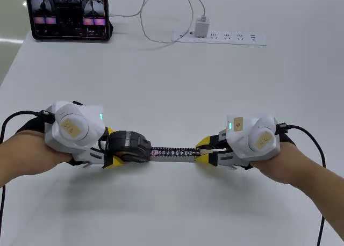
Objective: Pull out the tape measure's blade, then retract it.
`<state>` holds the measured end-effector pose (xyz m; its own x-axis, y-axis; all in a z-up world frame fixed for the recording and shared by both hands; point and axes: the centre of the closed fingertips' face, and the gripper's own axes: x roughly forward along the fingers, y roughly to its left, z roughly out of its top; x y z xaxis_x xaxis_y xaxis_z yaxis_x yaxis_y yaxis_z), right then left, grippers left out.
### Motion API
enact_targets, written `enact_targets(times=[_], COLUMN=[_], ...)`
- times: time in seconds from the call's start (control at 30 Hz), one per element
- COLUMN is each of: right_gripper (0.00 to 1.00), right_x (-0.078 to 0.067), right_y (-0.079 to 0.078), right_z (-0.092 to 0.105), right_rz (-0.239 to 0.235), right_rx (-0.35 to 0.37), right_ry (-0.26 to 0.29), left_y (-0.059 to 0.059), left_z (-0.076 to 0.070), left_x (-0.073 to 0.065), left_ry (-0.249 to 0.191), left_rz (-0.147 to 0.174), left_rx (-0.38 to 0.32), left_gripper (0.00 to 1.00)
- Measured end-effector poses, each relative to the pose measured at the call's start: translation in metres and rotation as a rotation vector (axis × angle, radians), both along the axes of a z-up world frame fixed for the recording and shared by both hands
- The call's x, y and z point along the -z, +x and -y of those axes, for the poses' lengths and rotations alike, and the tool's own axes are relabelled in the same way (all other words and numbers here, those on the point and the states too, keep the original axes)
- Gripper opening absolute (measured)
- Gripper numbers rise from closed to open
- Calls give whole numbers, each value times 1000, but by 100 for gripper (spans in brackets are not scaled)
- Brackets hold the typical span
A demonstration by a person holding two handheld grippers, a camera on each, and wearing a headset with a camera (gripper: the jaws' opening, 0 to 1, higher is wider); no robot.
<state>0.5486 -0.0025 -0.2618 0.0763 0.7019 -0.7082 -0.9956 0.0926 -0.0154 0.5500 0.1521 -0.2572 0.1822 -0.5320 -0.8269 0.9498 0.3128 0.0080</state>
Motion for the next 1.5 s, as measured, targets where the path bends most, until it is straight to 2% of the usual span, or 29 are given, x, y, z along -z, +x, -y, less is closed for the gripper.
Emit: enact_targets(times=[1.5], right_gripper=[8], right_x=[3], right_y=[2], right_z=[52], right_rz=[-14], right_rx=[46], right_ry=[-71], left_y=[0], left_z=[0], left_x=[1], left_ry=[-6], left_rz=[6], left_rx=[-6], left_gripper=[28])
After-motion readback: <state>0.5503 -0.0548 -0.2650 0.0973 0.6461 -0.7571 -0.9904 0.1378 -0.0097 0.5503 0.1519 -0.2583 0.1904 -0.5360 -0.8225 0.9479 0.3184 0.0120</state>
